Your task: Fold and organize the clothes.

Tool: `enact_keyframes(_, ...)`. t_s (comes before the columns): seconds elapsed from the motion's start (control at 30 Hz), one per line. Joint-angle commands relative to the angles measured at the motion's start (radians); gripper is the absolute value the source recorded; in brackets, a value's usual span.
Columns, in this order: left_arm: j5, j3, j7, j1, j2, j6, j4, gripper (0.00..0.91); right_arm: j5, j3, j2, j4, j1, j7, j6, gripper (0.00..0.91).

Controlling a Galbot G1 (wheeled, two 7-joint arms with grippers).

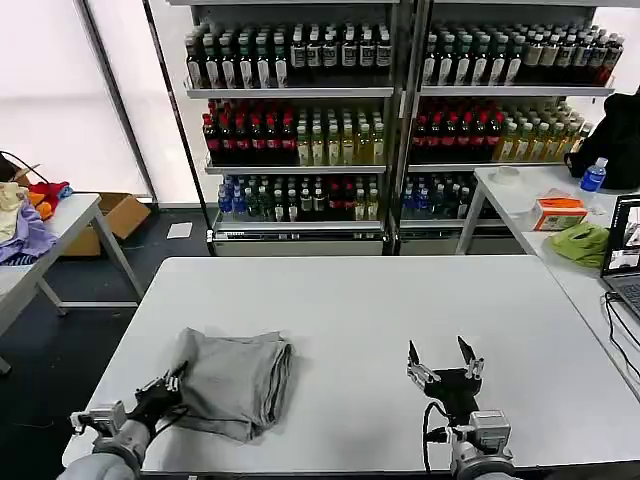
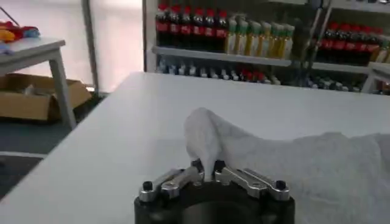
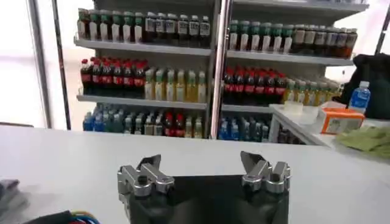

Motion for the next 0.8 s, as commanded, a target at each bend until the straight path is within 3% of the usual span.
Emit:
enact_keyframes(0.03,-0.177,-0.264,-0.002,0.005,0.125,0.023,-0.028,0.0,-0.002,-0.004,0.003,-0.004,0.008,0.001,0.0,0.907)
enact_keyframes(0.2,-0.183,-0.41,-0.003,0.016,0.225,0.032,-0.034,0.0,-0.01,-0.017,0.006,-0.003,0.008,0.004,0.0,0.907)
enact_keyframes(0.37,-0.156,-0.467,-0.002,0.038,0.245,0.024,-0.088,0.0,-0.015,-0.023,0.012,0.001,0.003,0.005,0.002,0.907)
enact_keyframes(0.5,-0.09,-0.419,-0.002,0.049,0.2,0.018,-0.184,0.0,-0.016,-0.024,0.014,0.002,-0.001,0.005,0.003,0.907)
enact_keyframes(0.8,0.103,-0.115,-0.008,0.071,0.045,0.001,-0.345,0.0,-0.027,0.002,0.02,0.013,-0.03,0.007,0.003,0.907)
